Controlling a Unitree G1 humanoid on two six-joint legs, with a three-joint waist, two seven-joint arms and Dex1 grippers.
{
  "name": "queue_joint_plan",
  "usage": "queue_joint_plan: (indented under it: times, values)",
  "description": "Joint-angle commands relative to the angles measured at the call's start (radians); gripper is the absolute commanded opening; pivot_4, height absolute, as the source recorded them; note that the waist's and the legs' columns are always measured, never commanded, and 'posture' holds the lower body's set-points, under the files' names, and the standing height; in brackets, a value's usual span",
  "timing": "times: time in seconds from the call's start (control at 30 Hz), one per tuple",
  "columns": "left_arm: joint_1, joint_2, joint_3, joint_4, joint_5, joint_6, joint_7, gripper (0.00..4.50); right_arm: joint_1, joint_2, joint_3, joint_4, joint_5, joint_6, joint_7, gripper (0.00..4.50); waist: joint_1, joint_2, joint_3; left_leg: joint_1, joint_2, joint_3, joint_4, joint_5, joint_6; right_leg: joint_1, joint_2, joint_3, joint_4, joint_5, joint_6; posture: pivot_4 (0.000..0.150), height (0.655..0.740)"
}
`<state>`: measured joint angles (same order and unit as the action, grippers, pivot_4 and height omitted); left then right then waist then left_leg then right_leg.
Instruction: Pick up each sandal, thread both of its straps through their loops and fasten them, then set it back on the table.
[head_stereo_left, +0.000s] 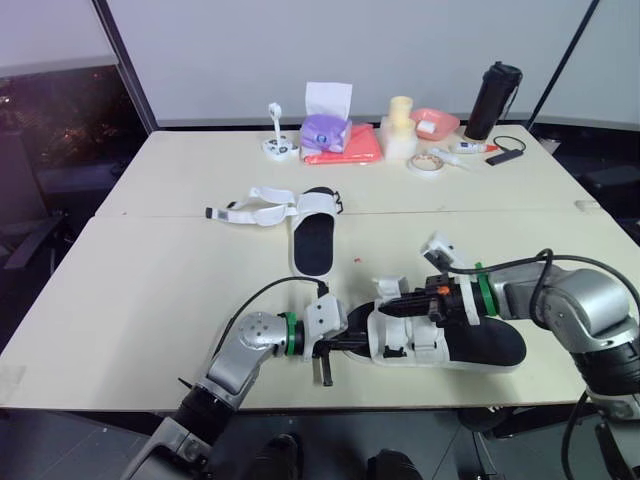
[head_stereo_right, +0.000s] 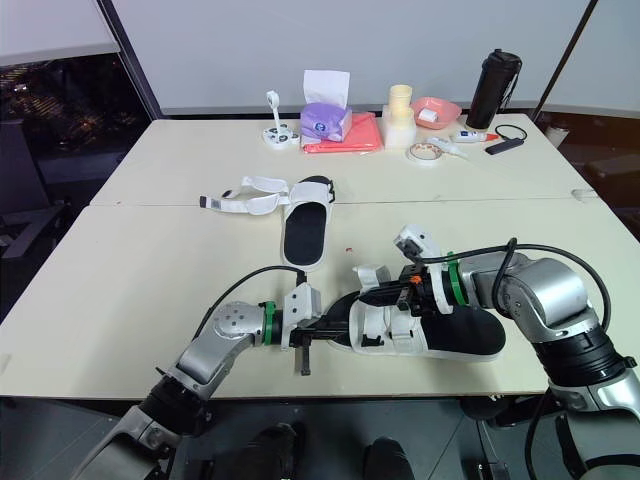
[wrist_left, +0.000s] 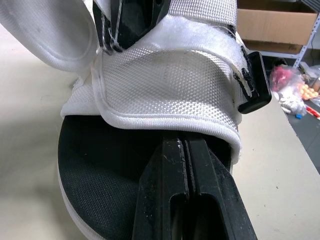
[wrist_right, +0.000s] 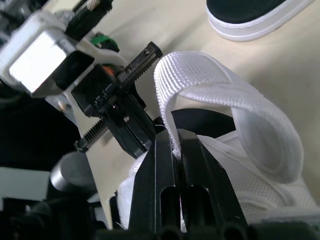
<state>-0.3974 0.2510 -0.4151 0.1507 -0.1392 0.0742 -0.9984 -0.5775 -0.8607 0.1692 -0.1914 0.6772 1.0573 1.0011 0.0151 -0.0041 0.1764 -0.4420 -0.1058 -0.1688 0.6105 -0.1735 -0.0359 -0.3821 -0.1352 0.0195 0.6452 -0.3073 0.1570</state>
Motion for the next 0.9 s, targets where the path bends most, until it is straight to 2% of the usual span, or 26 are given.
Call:
queue_joint_plan:
  times: [0.03,0.33,0.6,0.9]
  values:
    - [0.010,0.003,-0.019,0.055,0.042,0.018,0.016,0.00,-0.052,-0.013,0.049,0.003,-0.075,-0.088,0.056,0.02,0.000,0.000,0.000,0.000,0.000,0.000,0.000,0.000,0.000,0.000,0.000,0.000,0.000,0.000,0.000,0.150,0.7400]
    - [0.012,0.000,-0.016,0.058,0.042,0.018,0.023,0.00,-0.104,-0.020,0.119,-0.034,-0.164,-0.176,0.157,0.02,0.000,0.000,0.000,0.000,0.000,0.000,0.000,0.000,0.000,0.000,0.000,0.000,0.000,0.000,0.000,0.150,0.7400]
    - [0.020,0.001,-0.016,0.046,0.042,0.020,0.028,0.00,-0.078,-0.048,0.113,-0.109,-0.146,-0.134,0.197,0.02,0.001,0.000,0.000,0.000,0.000,0.000,0.000,-0.001,-0.001,0.000,0.000,0.000,0.000,0.000,0.000,0.150,0.7400]
    - [0.025,0.002,-0.020,0.031,0.042,0.026,0.030,0.00,0.078,-0.076,0.085,-0.214,-0.153,-0.134,0.149,0.02,0.003,0.000,0.000,0.000,0.000,0.000,0.000,-0.001,-0.001,-0.001,0.000,0.000,0.000,0.000,0.000,0.150,0.7400]
